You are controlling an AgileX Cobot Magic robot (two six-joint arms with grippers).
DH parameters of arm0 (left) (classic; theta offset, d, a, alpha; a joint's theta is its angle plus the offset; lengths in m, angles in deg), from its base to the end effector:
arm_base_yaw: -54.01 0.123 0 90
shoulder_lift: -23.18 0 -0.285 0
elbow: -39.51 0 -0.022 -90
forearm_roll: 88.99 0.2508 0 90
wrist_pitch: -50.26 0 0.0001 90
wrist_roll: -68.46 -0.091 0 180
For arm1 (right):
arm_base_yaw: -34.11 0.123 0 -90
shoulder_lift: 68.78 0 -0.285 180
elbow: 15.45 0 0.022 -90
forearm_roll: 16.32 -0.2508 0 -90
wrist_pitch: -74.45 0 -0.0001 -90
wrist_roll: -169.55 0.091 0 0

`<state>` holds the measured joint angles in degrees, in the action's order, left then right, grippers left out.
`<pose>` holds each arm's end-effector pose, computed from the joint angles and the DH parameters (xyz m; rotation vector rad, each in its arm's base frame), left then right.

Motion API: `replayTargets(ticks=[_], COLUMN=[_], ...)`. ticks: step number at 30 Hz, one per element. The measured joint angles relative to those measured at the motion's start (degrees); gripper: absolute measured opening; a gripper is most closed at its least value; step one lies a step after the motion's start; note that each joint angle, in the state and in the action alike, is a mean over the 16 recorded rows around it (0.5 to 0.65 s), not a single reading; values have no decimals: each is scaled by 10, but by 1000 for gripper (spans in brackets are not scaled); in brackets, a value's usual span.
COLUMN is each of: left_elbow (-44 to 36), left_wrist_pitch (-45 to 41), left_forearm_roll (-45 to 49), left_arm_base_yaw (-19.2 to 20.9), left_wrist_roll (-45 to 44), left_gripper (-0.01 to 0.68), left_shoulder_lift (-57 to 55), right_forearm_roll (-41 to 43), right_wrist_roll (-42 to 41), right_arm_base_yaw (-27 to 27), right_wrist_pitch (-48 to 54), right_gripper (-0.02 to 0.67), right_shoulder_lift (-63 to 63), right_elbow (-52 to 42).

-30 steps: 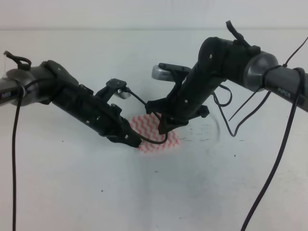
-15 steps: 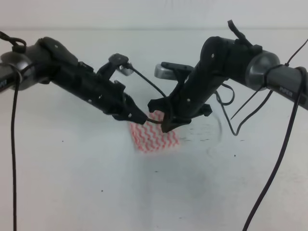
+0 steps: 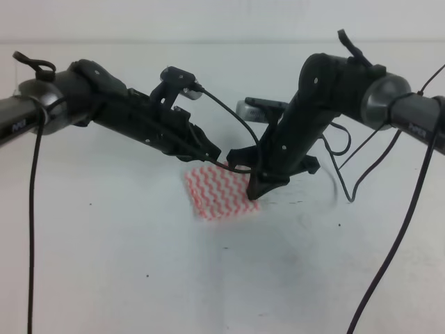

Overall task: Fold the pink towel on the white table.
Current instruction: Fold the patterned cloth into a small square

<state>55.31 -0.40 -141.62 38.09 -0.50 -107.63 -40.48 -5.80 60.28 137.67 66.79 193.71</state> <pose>0.4241 -0.1792 0.1895 1.1493 2.2008 -0.7712 0.4059 0.2365 0.1901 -0.3265 2.9875 0.6493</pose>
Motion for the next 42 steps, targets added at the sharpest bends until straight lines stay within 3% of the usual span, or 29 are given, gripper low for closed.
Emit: replayTargets(ticks=[13, 23, 42], left_elbow=[0, 0, 0], left_wrist_pitch=[1, -1, 106], left_forearm_roll=[5, 4, 0], left_arm_base_yaw=[-3, -6, -81], left_wrist_roll=[1, 4, 23], left_gripper=[0, 0, 0], left_shoulder_lift=[-2, -2, -40], right_forearm_roll=[32, 76, 132], right_wrist_roll=[16, 60, 96], right_arm_base_yaw=[0, -6, -52], right_wrist_pitch=[53, 11, -43], right_gripper=[-18, -18, -18], right_shoulder_lift=[7, -35, -74], right_elbow=[1, 1, 0])
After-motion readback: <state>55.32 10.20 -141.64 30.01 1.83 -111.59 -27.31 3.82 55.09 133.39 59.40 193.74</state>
